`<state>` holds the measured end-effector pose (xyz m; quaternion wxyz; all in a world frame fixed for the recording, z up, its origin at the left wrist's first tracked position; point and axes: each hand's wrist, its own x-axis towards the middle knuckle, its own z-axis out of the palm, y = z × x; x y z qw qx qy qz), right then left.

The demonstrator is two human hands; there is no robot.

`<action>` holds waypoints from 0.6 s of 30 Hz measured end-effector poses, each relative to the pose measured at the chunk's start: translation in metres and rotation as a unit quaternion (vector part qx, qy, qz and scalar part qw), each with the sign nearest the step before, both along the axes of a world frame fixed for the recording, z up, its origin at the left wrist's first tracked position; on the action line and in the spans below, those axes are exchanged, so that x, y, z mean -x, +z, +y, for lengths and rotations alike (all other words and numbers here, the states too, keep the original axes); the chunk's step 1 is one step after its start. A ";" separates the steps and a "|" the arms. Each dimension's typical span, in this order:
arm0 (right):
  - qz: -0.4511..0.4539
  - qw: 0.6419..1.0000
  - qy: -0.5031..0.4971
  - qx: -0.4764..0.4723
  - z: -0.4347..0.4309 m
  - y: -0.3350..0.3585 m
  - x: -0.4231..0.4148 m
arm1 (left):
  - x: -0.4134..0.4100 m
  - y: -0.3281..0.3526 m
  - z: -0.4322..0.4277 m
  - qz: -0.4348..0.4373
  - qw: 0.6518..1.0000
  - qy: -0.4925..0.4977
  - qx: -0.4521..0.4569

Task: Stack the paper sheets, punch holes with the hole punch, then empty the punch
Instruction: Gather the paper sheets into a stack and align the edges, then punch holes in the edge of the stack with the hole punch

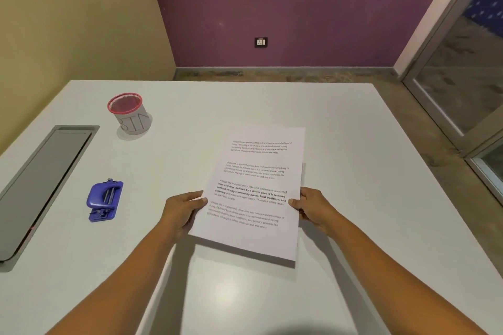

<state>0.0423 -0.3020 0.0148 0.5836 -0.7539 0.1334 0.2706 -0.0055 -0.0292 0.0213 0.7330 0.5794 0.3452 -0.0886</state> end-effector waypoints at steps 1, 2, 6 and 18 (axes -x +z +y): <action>0.004 1.000 0.010 0.000 -0.001 -0.001 -0.001 | -0.001 0.000 -0.002 0.004 1.000 -0.011 -0.003; 0.006 1.000 0.016 0.004 -0.001 -0.002 -0.002 | -0.001 -0.001 -0.005 0.008 1.000 -0.019 -0.010; 0.001 0.999 0.014 0.038 0.003 -0.007 -0.006 | 0.000 -0.015 -0.014 0.039 0.998 -0.004 -0.045; -0.100 0.983 -0.046 0.144 0.008 -0.031 -0.004 | 0.013 -0.039 -0.029 0.068 0.961 -0.013 -0.268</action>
